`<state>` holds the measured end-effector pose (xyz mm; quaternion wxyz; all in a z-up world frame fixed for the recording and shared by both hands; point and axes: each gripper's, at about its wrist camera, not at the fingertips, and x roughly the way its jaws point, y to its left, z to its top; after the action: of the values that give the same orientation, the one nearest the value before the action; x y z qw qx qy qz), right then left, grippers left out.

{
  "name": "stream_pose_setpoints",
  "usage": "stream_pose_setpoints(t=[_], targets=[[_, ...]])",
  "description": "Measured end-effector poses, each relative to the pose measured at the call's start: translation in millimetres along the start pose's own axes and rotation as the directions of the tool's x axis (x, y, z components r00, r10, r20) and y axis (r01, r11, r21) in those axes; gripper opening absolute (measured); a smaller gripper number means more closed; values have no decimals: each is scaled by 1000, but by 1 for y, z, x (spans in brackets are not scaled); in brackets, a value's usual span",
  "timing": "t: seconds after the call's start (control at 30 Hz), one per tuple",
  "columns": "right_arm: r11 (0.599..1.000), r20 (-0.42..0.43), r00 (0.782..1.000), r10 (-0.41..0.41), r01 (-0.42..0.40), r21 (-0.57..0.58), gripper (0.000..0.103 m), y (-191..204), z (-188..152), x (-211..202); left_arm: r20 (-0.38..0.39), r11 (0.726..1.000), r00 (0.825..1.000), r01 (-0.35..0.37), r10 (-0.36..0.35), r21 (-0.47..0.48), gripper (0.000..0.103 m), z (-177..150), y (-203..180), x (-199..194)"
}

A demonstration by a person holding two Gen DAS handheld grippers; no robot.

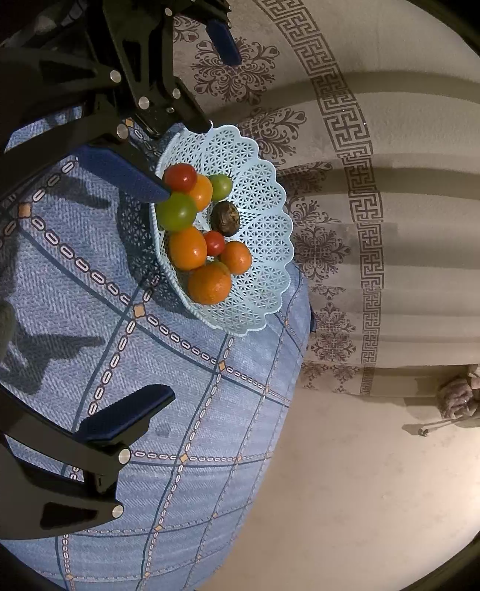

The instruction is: Organize fruits

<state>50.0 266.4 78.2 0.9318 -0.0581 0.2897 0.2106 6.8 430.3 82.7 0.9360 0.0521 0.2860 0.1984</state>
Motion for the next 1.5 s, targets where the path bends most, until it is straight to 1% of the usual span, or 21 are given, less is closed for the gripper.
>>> stream_pose_setpoints(t=[0.13,0.97,1.5], targets=[[1000,-11,1000,4,-4,-2,98,1,0,2,-1,1000,1000,3,-3,5,100,0,-1,0],[1000,-9,1000,8,-8,-1,98,1,0,0,1,1000,1000,4,-4,10,100,0,-2,-1],[1000,9,1000,-13,13,1,98,0,-1,-3,0,1000,1000,4,-4,8,100,0,-3,-2]])
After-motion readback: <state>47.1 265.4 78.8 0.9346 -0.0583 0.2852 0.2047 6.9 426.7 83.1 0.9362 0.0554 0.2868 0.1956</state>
